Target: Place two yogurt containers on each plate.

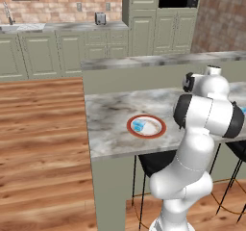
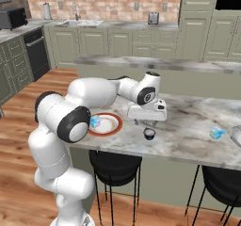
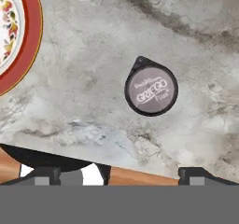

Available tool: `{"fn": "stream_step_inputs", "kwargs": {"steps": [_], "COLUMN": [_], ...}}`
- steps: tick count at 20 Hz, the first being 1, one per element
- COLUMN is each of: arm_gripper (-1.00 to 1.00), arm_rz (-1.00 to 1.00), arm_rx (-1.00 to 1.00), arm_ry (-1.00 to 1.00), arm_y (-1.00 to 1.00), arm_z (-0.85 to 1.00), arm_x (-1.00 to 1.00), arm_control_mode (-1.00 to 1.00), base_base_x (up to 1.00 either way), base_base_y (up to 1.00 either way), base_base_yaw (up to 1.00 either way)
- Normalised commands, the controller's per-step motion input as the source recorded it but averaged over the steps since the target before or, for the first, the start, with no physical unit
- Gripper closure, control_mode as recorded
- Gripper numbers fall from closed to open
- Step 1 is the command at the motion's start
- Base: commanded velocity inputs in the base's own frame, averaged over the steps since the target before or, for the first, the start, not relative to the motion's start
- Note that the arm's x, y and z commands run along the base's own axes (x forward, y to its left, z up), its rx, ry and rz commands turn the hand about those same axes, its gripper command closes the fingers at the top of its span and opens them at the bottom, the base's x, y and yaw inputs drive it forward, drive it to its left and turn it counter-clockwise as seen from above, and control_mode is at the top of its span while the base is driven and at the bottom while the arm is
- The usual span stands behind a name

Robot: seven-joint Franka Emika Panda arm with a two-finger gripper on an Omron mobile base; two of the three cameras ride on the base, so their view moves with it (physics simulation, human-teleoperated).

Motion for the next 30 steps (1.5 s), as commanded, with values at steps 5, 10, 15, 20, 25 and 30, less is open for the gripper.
{"fn": "stream_step_inputs", "kwargs": {"steps": [5,10,15,20,25,30], "arm_gripper": [-1.0,-1.0,-1.0,-1.0,-1.0,-1.0], "arm_rz": [0.22,0.12,0.08,0.02,0.0,0.0], "arm_rx": [0.0,0.0,0.0,0.0,0.0,0.0], "arm_ry": [0.06,0.0,-0.12,-0.06,0.0,0.0], "arm_y": [-0.05,0.0,0.0,0.0,0.0,-0.01], "arm_z": [-0.25,-0.25,-0.22,-0.23,-0.3,-0.14], "arm_x": [0.06,0.13,0.11,0.16,0.17,0.16], "arm_control_mode": [-1.0,-1.0,-1.0,-1.0,-1.0,-1.0], "base_base_x": [0.0,0.0,0.0,0.0,0.0,0.0], "base_base_y": [0.0,0.0,0.0,0.0,0.0,0.0], "base_base_yaw": [0.0,0.0,0.0,0.0,0.0,0.0]}}
